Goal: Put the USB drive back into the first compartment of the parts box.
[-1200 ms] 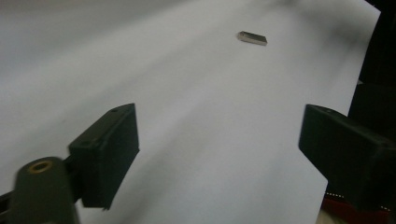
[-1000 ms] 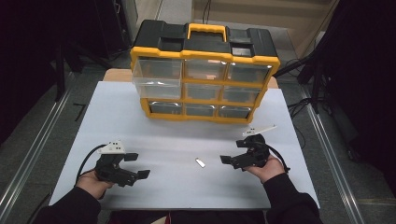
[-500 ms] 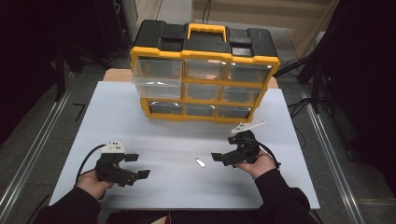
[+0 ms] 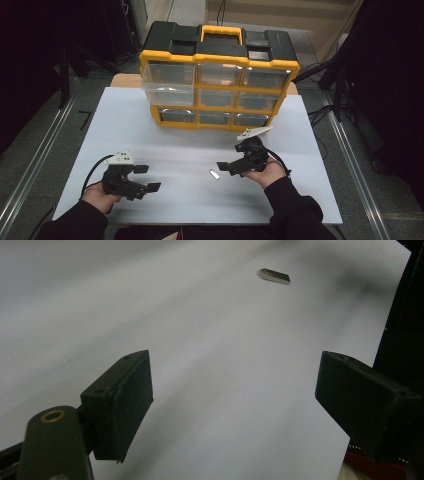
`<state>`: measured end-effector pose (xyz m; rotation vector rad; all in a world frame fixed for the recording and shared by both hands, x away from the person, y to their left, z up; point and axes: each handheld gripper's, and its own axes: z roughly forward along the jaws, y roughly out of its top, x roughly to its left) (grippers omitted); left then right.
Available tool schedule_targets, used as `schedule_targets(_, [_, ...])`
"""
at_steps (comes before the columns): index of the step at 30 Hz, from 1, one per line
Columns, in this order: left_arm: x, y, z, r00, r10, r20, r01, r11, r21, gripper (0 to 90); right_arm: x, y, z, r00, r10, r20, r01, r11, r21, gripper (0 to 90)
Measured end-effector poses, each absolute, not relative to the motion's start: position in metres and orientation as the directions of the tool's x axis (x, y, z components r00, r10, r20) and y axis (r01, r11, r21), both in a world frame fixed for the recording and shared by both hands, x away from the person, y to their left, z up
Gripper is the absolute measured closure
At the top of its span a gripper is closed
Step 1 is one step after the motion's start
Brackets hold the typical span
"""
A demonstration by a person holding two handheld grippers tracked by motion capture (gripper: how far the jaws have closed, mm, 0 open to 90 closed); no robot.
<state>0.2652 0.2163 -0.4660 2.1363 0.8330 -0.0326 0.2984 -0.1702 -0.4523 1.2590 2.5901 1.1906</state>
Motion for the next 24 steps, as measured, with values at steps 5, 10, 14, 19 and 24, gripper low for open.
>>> schedule_targets(5, [0.265,0.217,-0.466,0.78,0.55,-0.298,0.571,-0.433,0.698,16.5,0.302,-0.162,-0.451,-0.68,0.673,0.291,0.659,0.388,0.644,0.0])
schedule_targets(10, [0.265,0.217,-0.465,0.782,0.547,-0.299,0.571,-0.437,0.695,16.5,0.306,-0.151,-0.451,-0.689,0.667,0.282,0.653,0.403,0.642,0.0])
schedule_targets(14, [0.265,0.217,-0.465,0.781,0.548,-0.3,0.572,-0.435,0.695,16.5,0.307,-0.145,-0.453,-0.688,0.673,0.27,0.651,0.409,0.639,0.0])
schedule_targets(19, [0.265,0.218,-0.464,0.78,0.549,-0.3,0.571,-0.429,0.7,16.5,0.307,-0.145,-0.456,-0.676,0.69,0.259,0.659,0.408,0.632,0.0])
schedule_targets(24, [0.265,0.217,-0.465,0.782,0.548,-0.297,0.569,-0.434,0.698,16.5,0.306,-0.144,-0.46,-0.676,0.686,0.268,0.663,0.409,0.627,0.0])
